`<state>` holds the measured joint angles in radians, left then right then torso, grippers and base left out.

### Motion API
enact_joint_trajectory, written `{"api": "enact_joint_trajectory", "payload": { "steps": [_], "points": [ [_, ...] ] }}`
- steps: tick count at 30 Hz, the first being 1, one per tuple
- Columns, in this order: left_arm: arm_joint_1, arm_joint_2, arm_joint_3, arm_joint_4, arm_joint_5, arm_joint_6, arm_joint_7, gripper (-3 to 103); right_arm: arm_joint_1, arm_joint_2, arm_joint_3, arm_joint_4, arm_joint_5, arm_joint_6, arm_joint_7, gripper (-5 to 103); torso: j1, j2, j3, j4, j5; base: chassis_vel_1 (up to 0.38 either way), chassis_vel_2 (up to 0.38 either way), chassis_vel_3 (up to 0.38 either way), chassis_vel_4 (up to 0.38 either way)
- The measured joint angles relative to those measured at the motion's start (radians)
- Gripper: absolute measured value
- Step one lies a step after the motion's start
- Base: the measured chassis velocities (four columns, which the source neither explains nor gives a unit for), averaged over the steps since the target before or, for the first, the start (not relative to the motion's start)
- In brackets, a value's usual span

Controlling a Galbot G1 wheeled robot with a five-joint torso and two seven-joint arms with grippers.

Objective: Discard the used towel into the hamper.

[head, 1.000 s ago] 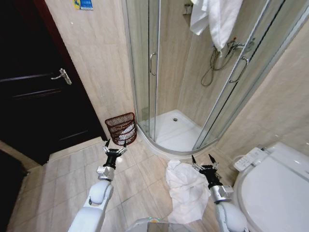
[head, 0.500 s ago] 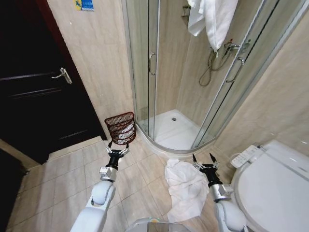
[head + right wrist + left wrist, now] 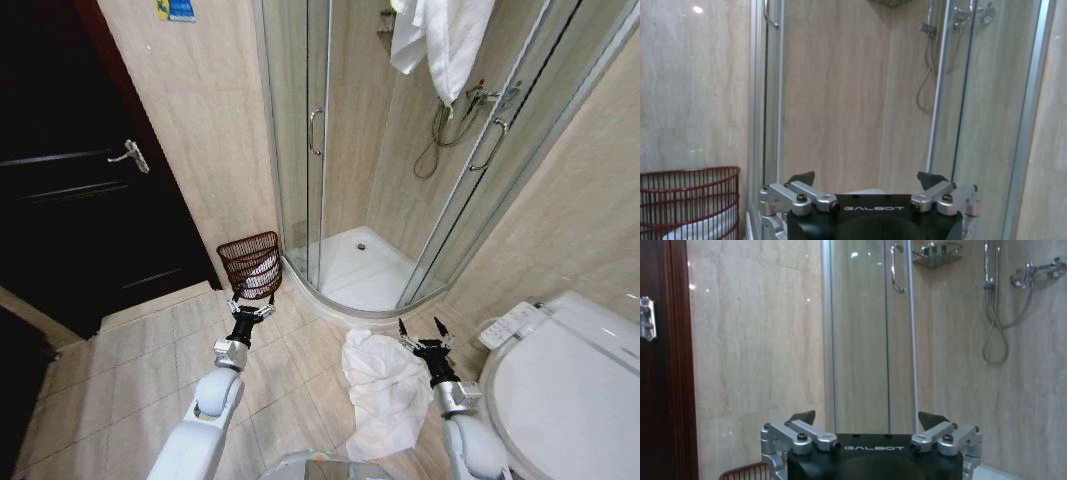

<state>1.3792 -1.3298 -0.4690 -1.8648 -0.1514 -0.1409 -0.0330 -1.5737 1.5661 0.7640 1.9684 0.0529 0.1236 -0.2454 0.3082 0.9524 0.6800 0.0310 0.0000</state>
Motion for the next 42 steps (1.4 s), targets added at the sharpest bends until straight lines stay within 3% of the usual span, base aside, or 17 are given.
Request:
{"api": "enact_joint_trajectory", "payload": {
  "steps": [16, 42],
  "points": [
    [-0.007, -0.009, 0.007, 0.007, 0.003, -0.017, -0.015, 100, -0.001, -0.008, 0.003, -0.01, 0.009, 0.004, 0.004, 100, 0.0, 0.0, 0.0, 0.0, 0.0, -0.022, -0.025, -0.029, -0.02],
    [0.015, -0.011, -0.005, -0.065, -0.008, 0.043, 0.018, 100, 0.006, -0.006, 0.002, -0.016, 0.013, 0.011, 0.017, 100, 0.009, 0.019, 0.01, 0.0, 0.0, 0.0, 0.0, 0.0, 0.0]
  ]
}}
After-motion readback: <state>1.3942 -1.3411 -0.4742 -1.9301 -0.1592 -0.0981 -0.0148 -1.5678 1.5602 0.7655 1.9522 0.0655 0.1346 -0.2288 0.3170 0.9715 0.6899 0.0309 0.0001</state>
